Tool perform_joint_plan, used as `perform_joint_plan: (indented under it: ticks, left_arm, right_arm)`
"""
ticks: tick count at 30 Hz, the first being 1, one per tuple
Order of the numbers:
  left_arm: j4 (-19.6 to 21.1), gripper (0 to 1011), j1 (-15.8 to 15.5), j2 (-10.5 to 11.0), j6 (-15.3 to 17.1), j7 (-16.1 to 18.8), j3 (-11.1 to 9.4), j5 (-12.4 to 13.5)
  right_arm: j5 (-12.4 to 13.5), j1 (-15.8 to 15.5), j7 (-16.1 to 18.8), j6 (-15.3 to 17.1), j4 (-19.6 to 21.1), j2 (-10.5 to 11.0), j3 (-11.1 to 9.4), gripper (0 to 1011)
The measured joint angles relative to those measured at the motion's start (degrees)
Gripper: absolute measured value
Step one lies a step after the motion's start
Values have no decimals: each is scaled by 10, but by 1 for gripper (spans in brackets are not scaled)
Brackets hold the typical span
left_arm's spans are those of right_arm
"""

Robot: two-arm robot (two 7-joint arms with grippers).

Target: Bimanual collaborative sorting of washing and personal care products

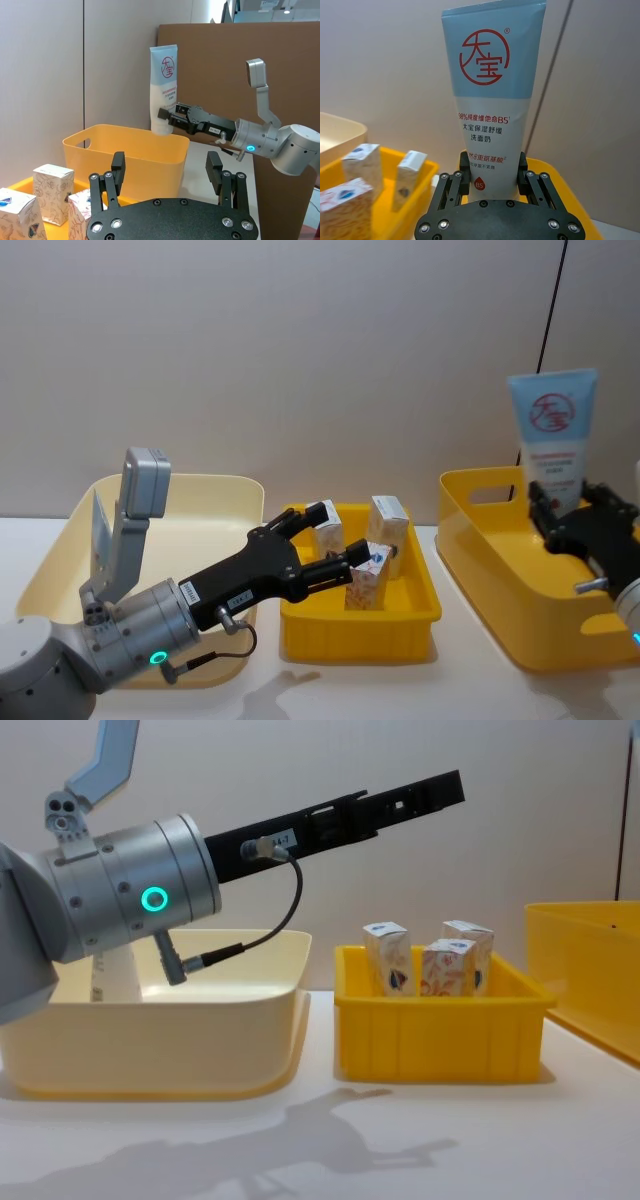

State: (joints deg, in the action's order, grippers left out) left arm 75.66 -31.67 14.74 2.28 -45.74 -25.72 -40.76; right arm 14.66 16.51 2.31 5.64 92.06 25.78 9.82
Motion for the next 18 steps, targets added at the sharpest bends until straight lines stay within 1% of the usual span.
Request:
perform_joint_plan:
  ticks: [2,4,6,7,8,10,13,18]
  left_arm:
    - [0,1003,0,0,0,0,0,0]
    - [0,1003,0,0,0,0,0,0]
    - [0,1003,0,0,0,0,0,0]
    - [0,1003,0,0,0,0,0,0]
    - [0,1003,0,0,0,0,0,0]
    - [0,1003,0,0,0,0,0,0]
    - [0,1003,0,0,0,0,0,0]
    - [0,1003,0,0,0,0,0,0]
  right_arm:
    - [-9,2,-16,-3,-5,-3,-6,509]
    - [-12,3,-22,-4,-7,-4,-7,510]
    - [-22,5,-40,-5,-14,-9,-13,510]
    - [-22,5,-40,-5,-14,-9,-13,510]
    - [-27,6,-49,-3,-18,-11,-17,509]
    - [-30,7,-57,0,-21,-14,-20,510]
    - [-37,8,-71,13,-27,-19,-25,509]
    - [-39,11,-81,34,-36,-26,-30,509]
